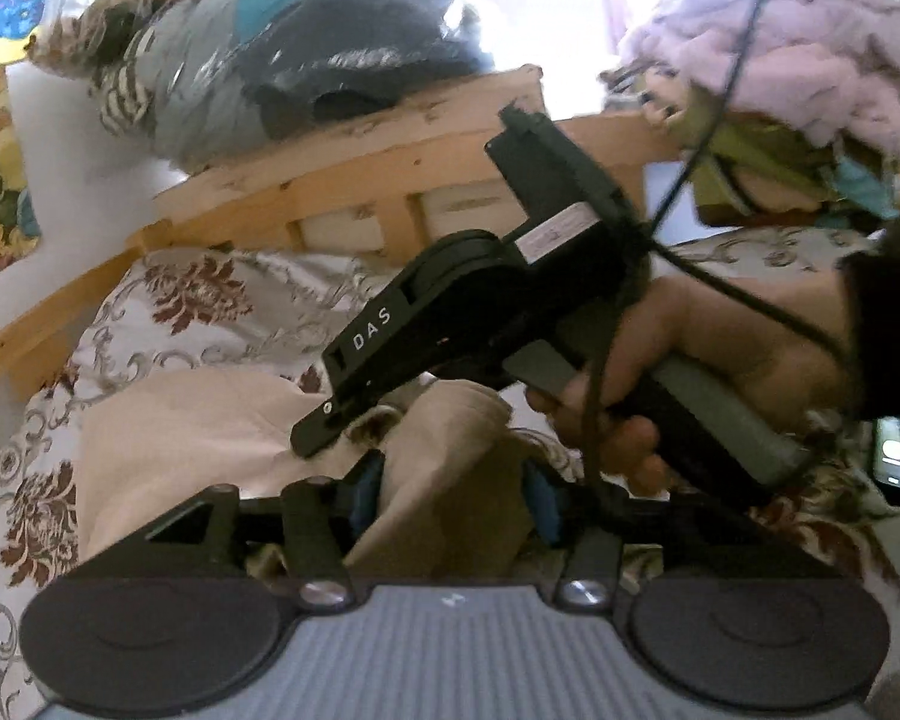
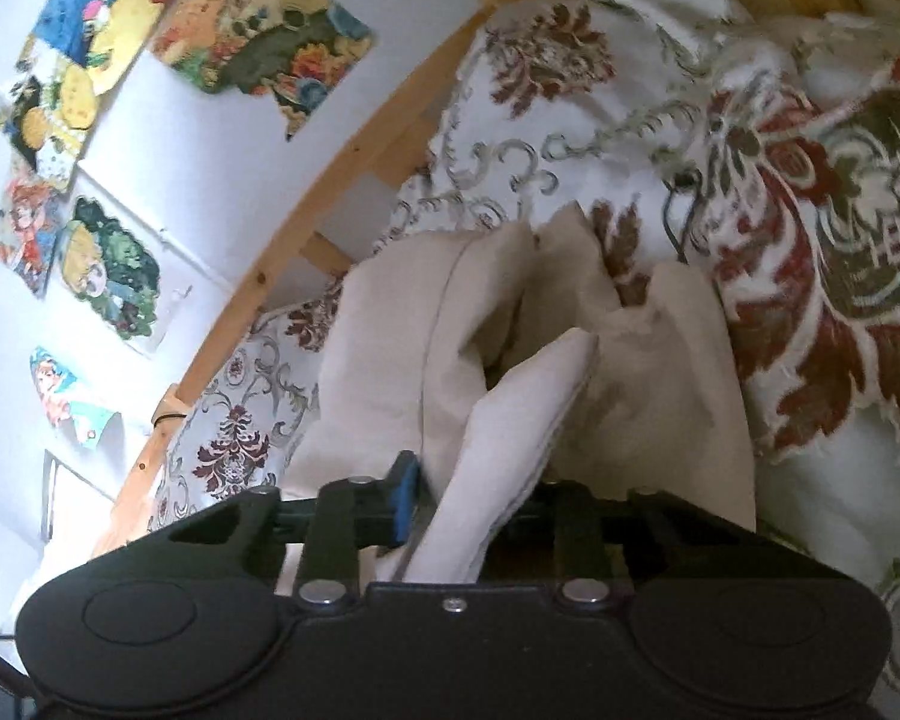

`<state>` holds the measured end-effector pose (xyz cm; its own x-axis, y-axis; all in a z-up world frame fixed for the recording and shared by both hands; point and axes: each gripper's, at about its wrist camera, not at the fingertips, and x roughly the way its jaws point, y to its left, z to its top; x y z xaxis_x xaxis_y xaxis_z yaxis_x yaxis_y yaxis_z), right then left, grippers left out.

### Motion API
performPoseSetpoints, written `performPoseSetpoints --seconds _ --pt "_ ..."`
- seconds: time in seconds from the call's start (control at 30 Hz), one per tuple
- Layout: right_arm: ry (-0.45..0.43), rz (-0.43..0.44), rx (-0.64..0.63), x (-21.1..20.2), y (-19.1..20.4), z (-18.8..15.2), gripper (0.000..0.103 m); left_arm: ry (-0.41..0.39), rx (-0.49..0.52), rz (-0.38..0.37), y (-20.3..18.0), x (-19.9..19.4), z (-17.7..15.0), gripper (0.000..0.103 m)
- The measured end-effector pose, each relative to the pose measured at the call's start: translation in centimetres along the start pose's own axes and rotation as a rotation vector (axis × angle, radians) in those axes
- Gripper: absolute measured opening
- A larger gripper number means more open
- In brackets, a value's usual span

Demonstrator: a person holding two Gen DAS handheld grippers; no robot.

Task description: Fold large clothes

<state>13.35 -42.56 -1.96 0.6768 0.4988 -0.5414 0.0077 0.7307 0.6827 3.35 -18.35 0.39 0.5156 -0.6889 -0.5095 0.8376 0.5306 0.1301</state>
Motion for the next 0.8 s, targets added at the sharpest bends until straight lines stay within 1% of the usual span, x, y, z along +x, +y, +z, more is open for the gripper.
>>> performPoseSetpoints --seconds 0.03,0.07,0.17,0.2,0.23,0.27,0.3,0.37,0.43,0.5,0.6,0.63,0.7,0.77,0.8 --pt "-0.010 0.001 -0.012 -0.3 0.1 0.1 0.020 -0.015 0.008 -0.005 0.1 -0.7 -0.1 0.057" --pt "-0.024 0.003 -0.032 -0.5 0.4 0.2 0.017 -0.027 0.013 -0.012 0.3 -1.4 -0.3 0.063" --pt "-0.059 -0.047 -0.150 -1.3 1.5 0.7 0.014 -0.074 0.007 -0.057 1.3 -3.7 -0.9 0.065" --pt "-0.061 -0.051 -0.154 -1.4 1.3 0.8 0.013 -0.080 -0.002 -0.068 1.7 -4.3 -1.0 0.067" --pt "-0.063 -0.060 -0.155 -1.6 1.0 1.0 0.013 -0.071 -0.019 -0.058 2.2 -4.9 -1.2 0.073" --pt "-0.069 -0.079 -0.176 -1.6 0.9 0.9 0.012 -0.062 -0.040 -0.029 2.8 -5.2 -1.3 0.087" --pt "-0.077 -0.108 -0.213 -1.5 1.0 0.8 0.012 -0.065 -0.069 0.002 3.6 -5.8 -1.7 0.090" --pt "-0.092 -0.166 -0.309 -1.4 1.2 0.5 0.012 -0.071 -0.170 0.017 5.9 -6.7 -2.5 0.090" --pt "-0.097 -0.216 -0.383 -1.1 1.3 0.2 0.012 -0.060 -0.348 0.061 8.8 -6.8 -3.4 0.092" --pt "-0.092 -0.247 -0.433 -0.7 1.2 -0.6 0.012 -0.016 -0.558 0.119 12.0 -5.8 -4.3 0.093" --pt "-0.095 -0.319 -0.593 0.2 1.6 -2.5 0.013 0.026 -0.839 0.104 15.9 -4.0 -6.1 0.094" --pt "-0.095 -0.336 -0.634 0.7 1.8 -3.0 0.013 0.044 -0.902 0.095 16.8 -3.3 -6.6 0.094" --pt "-0.097 -0.353 -0.662 1.3 1.7 -3.4 0.013 0.080 -0.976 0.070 17.8 -2.0 -7.5 0.094" --pt "-0.098 -0.354 -0.660 1.5 1.3 -3.3 0.014 0.107 -0.985 0.043 17.8 -0.9 -7.9 0.094" --pt "-0.097 -0.357 -0.671 1.6 1.1 -3.2 0.014 0.132 -0.964 0.035 17.4 -0.2 -7.9 0.094"
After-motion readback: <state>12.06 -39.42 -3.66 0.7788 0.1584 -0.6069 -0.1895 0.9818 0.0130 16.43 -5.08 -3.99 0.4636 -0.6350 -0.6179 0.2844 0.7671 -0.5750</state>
